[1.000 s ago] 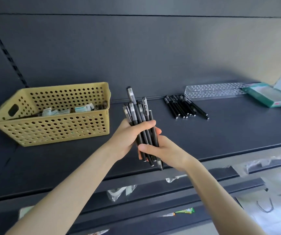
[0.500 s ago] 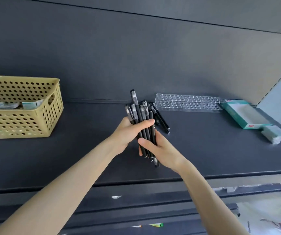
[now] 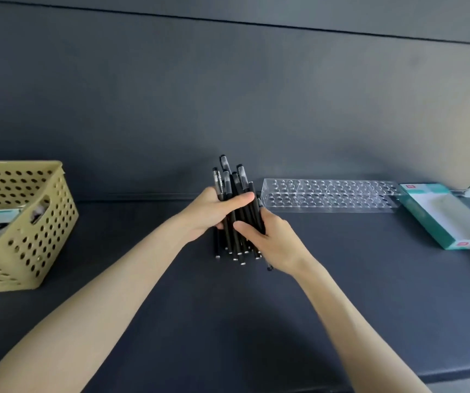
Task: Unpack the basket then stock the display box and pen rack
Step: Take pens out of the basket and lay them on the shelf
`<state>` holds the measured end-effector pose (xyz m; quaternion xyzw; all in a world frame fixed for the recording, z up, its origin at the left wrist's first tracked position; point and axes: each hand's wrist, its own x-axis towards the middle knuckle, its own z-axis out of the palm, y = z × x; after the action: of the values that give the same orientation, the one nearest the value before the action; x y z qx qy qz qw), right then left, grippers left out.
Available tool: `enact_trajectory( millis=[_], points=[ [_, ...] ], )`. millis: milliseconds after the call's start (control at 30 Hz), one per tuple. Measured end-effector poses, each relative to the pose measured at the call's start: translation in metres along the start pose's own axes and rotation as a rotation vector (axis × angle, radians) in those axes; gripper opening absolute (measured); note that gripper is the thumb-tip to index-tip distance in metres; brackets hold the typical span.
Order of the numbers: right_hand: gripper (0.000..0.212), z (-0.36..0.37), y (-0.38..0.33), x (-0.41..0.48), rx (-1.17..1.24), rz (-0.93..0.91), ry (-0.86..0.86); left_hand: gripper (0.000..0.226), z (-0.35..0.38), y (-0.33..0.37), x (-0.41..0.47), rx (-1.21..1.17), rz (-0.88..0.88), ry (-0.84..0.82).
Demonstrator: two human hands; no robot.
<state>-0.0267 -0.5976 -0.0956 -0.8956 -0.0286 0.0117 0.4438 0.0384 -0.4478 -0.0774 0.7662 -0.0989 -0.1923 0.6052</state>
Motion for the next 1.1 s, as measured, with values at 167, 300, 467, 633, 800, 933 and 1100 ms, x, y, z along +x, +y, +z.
enact_trajectory(
  millis=[167, 300, 467, 633, 800, 933, 1100],
  points=[
    [0.033, -0.001, 0.005, 0.016, -0.056, 0.039, 0.123, 0.023, -0.008, -0.01, 0.018, 0.093, -0.051, 0.028],
    [0.033, -0.002, 0.013, 0.025, -0.155, 0.076, 0.189, 0.051, -0.014, -0.017, 0.026, 0.227, -0.138, 0.121],
    [0.028, -0.001, 0.019, 0.032, -0.154, 0.063, 0.251, 0.033, -0.016, -0.021, 0.022, 0.315, -0.102, 0.206],
    [0.037, 0.002, 0.028, 0.028, -0.186, -0.034, 0.256, 0.06, 0.001, -0.033, 0.008, 0.498, -0.044, 0.513],
    [0.04, 0.005, 0.033, 0.025, -0.176, -0.083, 0.22, 0.062, 0.016, -0.046, 0.0, 0.527, 0.103, 0.489],
    [0.042, 0.009, 0.034, 0.025, -0.186, -0.091, 0.187, 0.057, 0.013, -0.049, 0.002, 0.506, 0.141, 0.381],
    [0.042, 0.013, 0.031, 0.024, -0.186, -0.1, 0.162, 0.046, -0.002, -0.05, -0.005, 0.619, 0.203, 0.299]
  ],
)
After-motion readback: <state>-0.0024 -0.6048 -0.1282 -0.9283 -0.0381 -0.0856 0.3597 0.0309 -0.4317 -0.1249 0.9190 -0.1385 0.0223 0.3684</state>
